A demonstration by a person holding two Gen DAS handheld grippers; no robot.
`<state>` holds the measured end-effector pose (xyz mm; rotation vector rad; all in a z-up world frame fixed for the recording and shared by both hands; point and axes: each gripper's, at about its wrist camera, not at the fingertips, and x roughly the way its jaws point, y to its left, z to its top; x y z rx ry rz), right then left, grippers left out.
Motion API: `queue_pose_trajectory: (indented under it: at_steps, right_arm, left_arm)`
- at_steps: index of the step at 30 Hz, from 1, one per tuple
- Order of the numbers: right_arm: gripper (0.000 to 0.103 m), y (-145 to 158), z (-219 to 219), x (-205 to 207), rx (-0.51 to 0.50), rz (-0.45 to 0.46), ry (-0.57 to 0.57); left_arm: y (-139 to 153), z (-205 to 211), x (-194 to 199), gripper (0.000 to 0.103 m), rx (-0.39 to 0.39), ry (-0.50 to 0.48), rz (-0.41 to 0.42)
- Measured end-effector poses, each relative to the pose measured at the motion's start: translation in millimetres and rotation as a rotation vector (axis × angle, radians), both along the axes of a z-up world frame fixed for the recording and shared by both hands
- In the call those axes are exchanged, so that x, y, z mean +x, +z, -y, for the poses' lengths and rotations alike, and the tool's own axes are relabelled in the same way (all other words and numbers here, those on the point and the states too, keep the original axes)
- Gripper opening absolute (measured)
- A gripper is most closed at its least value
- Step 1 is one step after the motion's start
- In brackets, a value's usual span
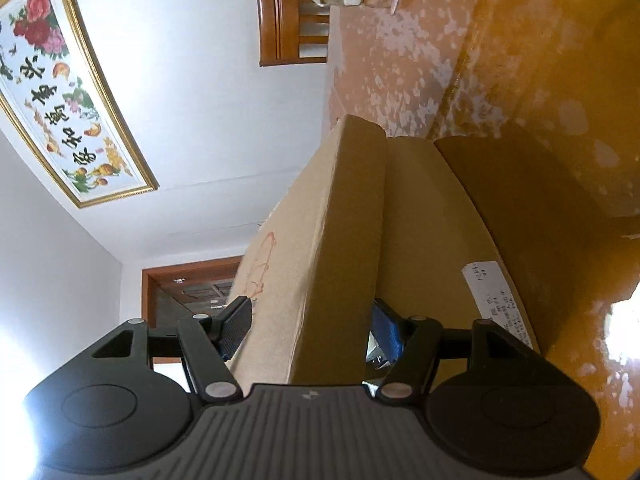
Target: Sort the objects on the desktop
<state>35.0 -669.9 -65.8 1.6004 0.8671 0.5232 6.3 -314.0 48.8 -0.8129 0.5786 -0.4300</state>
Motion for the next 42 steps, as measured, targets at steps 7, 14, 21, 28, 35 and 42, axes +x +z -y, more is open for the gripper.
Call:
queue_pose_trajectory:
  at_steps: [7, 14, 21, 28, 35, 42]
  right_arm:
    - [0.070, 13.7, -9.8, 8.0, -0.091, 0.020, 0.032]
    - [0.070, 19.9, -7.5, 1.4, -0.144, 0.026, 0.026]
    - [0.070, 23.3, -7.2, -0.5, -0.166, 0.022, 0.027]
    - [0.070, 27.5, -8.4, 1.2, -0.186, 0.014, 0.029]
    - [0.070, 34.6, -11.5, 2.6, -0.224, 0.021, 0.042]
    - [0.070, 37.3, -12.3, 0.2, -0.235, 0.021, 0.039]
  left_arm:
    - [-20.2, -14.2, -0.4, 0.038, -0.063, 0.009, -0.021]
    - [-35.2, -19.6, -2.5, 0.042, -0.118, -0.004, -0.058]
    - [-45.6, -26.0, -5.6, 0.043, -0.162, -0.005, -0.084]
    - [-48.9, -30.9, -5.1, 0.044, -0.186, -0.008, -0.097]
    - [-50.1, -37.0, -11.1, 0.043, -0.216, -0.011, -0.087]
    - [-46.8, -41.2, -16.6, 0.060, -0.219, -0.044, -0.080]
